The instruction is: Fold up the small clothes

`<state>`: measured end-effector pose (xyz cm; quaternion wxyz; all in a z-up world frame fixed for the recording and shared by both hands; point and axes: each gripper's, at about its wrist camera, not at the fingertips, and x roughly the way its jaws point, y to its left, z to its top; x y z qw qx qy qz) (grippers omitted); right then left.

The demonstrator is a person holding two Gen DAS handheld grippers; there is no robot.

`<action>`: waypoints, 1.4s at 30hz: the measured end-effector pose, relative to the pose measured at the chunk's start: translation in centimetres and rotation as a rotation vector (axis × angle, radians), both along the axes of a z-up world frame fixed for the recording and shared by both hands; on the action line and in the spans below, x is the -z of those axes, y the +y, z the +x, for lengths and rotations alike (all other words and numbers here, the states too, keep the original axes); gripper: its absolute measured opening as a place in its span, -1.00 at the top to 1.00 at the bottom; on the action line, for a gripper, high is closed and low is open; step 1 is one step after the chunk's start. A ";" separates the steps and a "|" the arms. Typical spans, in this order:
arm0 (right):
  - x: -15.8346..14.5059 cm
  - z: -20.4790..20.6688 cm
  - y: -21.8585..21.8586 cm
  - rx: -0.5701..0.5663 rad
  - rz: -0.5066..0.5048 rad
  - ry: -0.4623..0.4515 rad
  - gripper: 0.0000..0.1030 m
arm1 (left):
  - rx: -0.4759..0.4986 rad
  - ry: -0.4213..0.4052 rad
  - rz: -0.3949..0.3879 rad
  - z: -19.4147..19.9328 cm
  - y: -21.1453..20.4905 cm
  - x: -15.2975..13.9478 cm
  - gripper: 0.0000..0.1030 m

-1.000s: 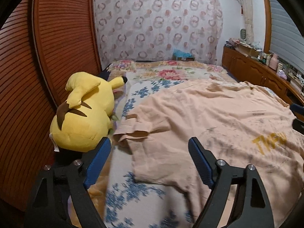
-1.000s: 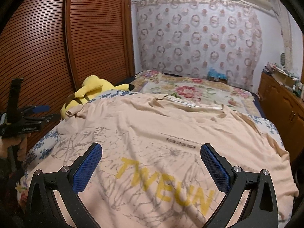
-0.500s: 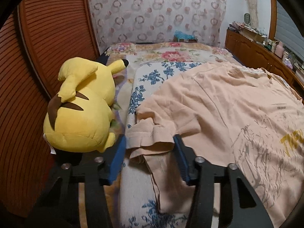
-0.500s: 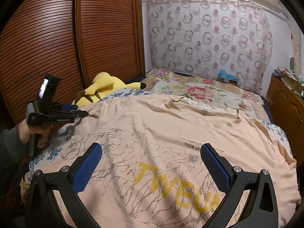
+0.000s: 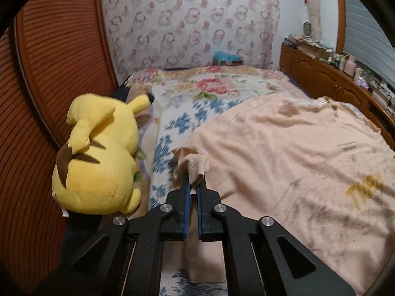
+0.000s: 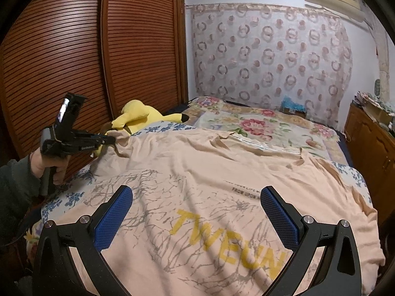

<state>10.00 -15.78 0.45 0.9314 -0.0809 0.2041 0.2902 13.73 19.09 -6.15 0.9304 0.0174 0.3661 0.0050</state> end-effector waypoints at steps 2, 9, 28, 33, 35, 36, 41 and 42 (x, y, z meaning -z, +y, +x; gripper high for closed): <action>0.0 -0.1 -0.4 0.010 0.007 0.002 -1.00 | 0.028 -0.021 -0.006 -0.3 -1.0 -1.2 0.90; -0.1 0.0 -2.3 0.070 0.022 -0.002 -1.00 | 0.146 -0.081 -0.030 -0.3 -6.3 -5.8 0.90; 0.4 0.2 -2.5 0.137 0.051 0.029 -1.00 | 0.246 -0.057 -0.061 -0.4 -12.5 -5.5 0.16; 0.3 1.3 -2.3 0.104 0.045 0.031 -0.99 | 0.197 -0.022 -0.064 -1.1 -10.4 -3.3 -0.22; 0.3 1.5 -2.1 0.085 0.034 0.029 -0.98 | 0.184 -0.009 -0.072 -1.3 -9.6 -2.4 -0.36; 0.3 1.8 -2.0 0.075 0.028 0.028 -0.97 | 0.180 -0.001 -0.078 -1.4 -9.3 -1.9 -0.45; 0.6 3.2 -0.1 0.005 0.001 0.052 -0.71 | 0.155 0.017 -0.070 -2.1 -8.4 0.1 -0.49; 0.7 3.7 0.4 -0.011 -0.009 0.060 -0.62 | 0.148 0.014 -0.065 -2.4 -8.2 0.3 -0.49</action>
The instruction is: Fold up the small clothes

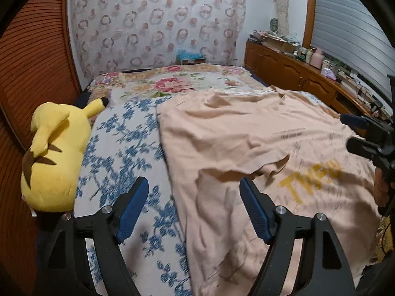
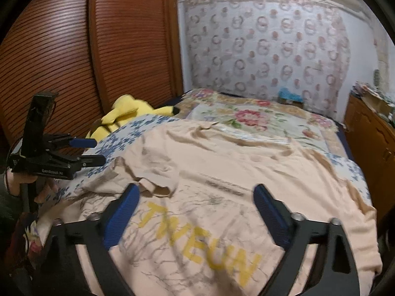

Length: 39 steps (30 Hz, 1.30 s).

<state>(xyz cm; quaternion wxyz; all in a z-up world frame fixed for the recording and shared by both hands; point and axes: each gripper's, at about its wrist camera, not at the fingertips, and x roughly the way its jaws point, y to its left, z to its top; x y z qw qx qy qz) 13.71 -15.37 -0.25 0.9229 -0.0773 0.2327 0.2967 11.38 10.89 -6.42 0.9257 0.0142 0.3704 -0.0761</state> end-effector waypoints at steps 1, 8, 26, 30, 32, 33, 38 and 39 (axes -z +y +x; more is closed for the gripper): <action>0.1 0.5 0.6 -0.013 -0.011 0.008 -0.58 | -0.009 -0.002 0.005 -0.3 0.1 0.2 -0.49; 1.7 4.3 3.8 -0.107 -0.080 0.115 -0.21 | -0.037 -0.025 -0.006 -2.6 0.6 0.2 -0.49; 3.4 8.9 7.6 -0.149 -0.191 0.196 0.84 | -0.062 -0.079 -0.012 -4.7 0.7 -0.9 -0.50; 2.9 8.6 7.4 -0.141 -0.184 0.170 0.92 | -0.063 -0.082 -0.014 -4.6 0.7 -1.0 -0.50; 2.5 8.5 7.0 -0.121 -0.179 0.147 0.93 | -0.062 -0.082 -0.014 -4.6 0.6 -1.0 -0.50; 2.3 8.5 6.7 -0.111 -0.171 0.140 0.93 | -0.061 -0.081 -0.015 -4.5 0.5 -1.0 -0.50; 2.6 8.9 5.8 -0.049 -0.159 0.135 0.93 | -0.050 -0.073 -0.022 -4.0 0.0 -0.8 -0.50; 2.8 8.9 5.7 -0.041 -0.162 0.136 0.92 | -0.048 -0.071 -0.024 -3.9 -0.2 -0.8 -0.50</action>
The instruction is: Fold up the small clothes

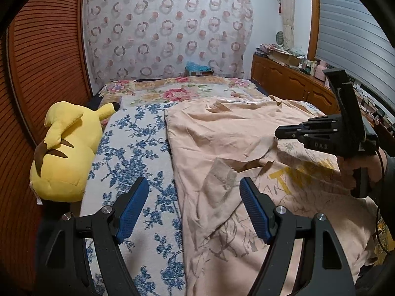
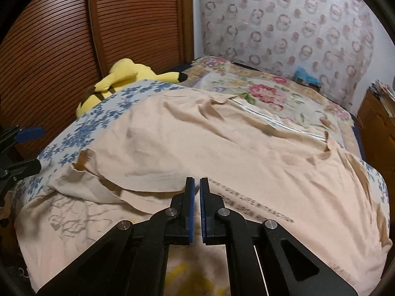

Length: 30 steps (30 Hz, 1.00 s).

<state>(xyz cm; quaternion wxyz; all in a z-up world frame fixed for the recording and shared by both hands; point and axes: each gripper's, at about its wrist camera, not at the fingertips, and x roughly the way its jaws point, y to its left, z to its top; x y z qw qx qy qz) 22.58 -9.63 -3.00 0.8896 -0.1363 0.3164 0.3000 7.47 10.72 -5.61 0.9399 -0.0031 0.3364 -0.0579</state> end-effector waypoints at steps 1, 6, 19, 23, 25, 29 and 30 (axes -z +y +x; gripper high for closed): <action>0.1 0.0 0.0 0.013 -0.006 -0.001 0.92 | 0.003 0.002 -0.001 0.2 -0.2 0.0 -0.50; -0.1 -0.4 -0.9 0.072 0.006 -0.008 0.64 | 0.031 0.011 -0.003 1.0 -1.4 0.4 -0.50; 1.5 -5.1 -5.6 0.126 -0.063 0.012 -0.01 | 0.127 0.072 0.004 2.9 -4.4 2.1 0.37; 2.8 -6.0 -6.8 0.150 -0.099 0.021 -0.01 | 0.109 0.083 0.026 3.3 -4.5 2.4 0.43; 3.3 -6.1 -6.9 0.159 -0.106 0.032 -0.01 | 0.107 0.082 0.024 3.4 -4.5 2.4 0.48; 3.5 -6.2 -7.4 0.157 -0.064 0.045 -0.01 | 0.101 0.084 0.039 3.4 -4.5 2.4 0.69; 3.3 -6.2 -7.8 0.156 -0.062 0.044 -0.01 | 0.103 0.085 0.044 3.4 -4.5 2.4 0.76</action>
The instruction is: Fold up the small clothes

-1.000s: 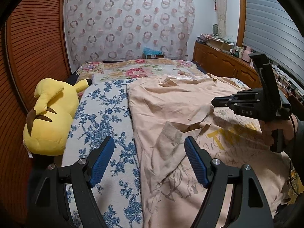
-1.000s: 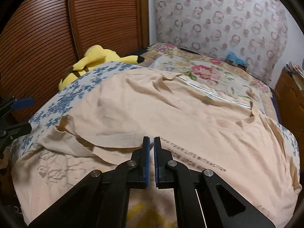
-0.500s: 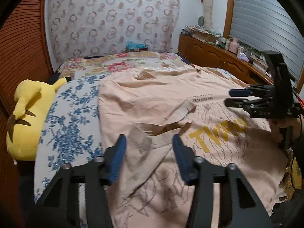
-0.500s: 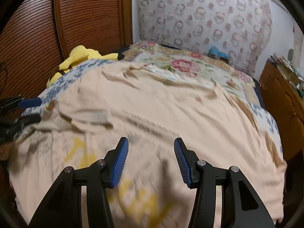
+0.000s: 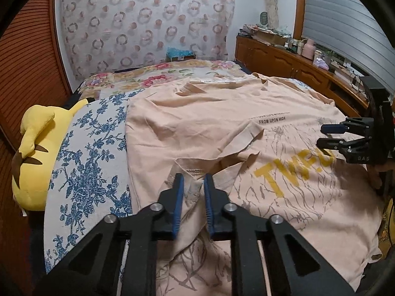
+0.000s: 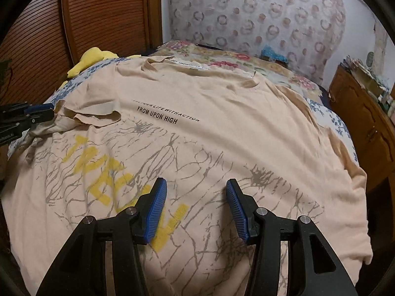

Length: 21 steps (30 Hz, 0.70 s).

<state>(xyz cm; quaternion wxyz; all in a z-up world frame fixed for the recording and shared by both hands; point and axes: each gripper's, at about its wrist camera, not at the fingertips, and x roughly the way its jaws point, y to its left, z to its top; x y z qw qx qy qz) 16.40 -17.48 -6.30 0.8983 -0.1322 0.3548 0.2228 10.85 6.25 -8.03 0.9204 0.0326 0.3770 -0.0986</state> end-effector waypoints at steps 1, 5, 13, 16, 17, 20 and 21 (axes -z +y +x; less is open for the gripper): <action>0.0 0.0 -0.1 0.000 0.000 -0.001 -0.01 | 0.002 -0.001 0.004 0.0 0.0 0.0 0.80; 0.2 -0.2 -0.3 0.002 -0.006 -0.008 -0.01 | 0.018 -0.014 0.006 -0.4 -0.1 -0.3 0.90; -0.2 0.4 0.0 0.005 -0.019 -0.014 -0.03 | 0.065 -0.057 -0.055 -3.0 -0.9 -2.3 0.90; -0.5 0.5 -0.1 0.005 -0.014 -0.007 -0.05 | 0.090 -0.058 -0.069 -3.8 -1.3 -2.6 0.90; -0.5 0.6 -0.1 0.005 -0.012 -0.006 -0.05 | 0.097 -0.056 -0.072 -4.1 -1.4 -2.6 0.90; -0.6 0.7 -0.3 -0.003 -0.012 -0.009 -0.06 | 0.102 -0.043 -0.076 -4.5 -1.6 -2.3 0.90; -0.6 0.8 -0.3 -0.003 -0.012 -0.009 -0.06 | 0.104 -0.035 -0.078 -4.7 -1.7 -2.2 0.90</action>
